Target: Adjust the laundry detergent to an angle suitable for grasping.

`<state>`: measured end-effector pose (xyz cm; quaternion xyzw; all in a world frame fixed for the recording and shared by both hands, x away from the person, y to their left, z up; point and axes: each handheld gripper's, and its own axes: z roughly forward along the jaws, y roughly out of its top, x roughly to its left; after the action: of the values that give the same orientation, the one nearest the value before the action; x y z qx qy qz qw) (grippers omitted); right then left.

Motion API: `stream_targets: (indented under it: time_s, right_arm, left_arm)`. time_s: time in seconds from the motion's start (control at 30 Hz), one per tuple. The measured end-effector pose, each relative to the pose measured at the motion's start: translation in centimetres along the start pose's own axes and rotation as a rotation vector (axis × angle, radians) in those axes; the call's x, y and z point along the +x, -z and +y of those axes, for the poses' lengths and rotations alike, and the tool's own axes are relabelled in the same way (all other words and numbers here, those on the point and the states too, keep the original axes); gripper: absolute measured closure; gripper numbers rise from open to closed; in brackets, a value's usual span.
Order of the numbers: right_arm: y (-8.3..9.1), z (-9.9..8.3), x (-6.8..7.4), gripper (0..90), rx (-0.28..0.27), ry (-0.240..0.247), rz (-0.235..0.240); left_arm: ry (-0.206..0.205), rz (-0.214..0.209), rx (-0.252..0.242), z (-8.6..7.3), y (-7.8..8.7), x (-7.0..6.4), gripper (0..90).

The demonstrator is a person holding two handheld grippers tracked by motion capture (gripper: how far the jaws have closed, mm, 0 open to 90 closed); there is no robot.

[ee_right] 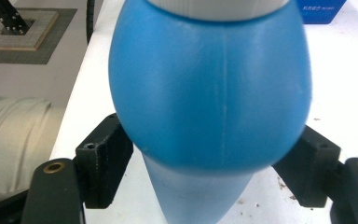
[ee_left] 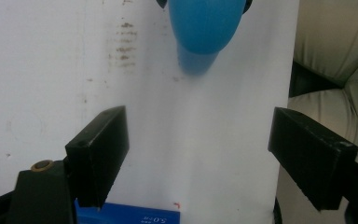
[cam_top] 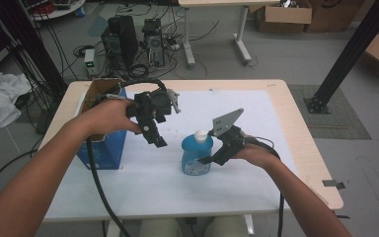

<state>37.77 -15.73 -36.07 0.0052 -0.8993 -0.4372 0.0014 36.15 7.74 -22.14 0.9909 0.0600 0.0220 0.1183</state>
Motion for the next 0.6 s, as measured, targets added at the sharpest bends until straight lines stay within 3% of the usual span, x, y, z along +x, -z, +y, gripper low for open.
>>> stream_targets:
  time_s: [0.6]
  right_arm:
    - [1.2,0.0,0.1,15.2,-0.020,-0.023,-0.032]
  left_arm:
    - [0.003,-0.001,0.001,0.1,0.0,0.0,20.9]
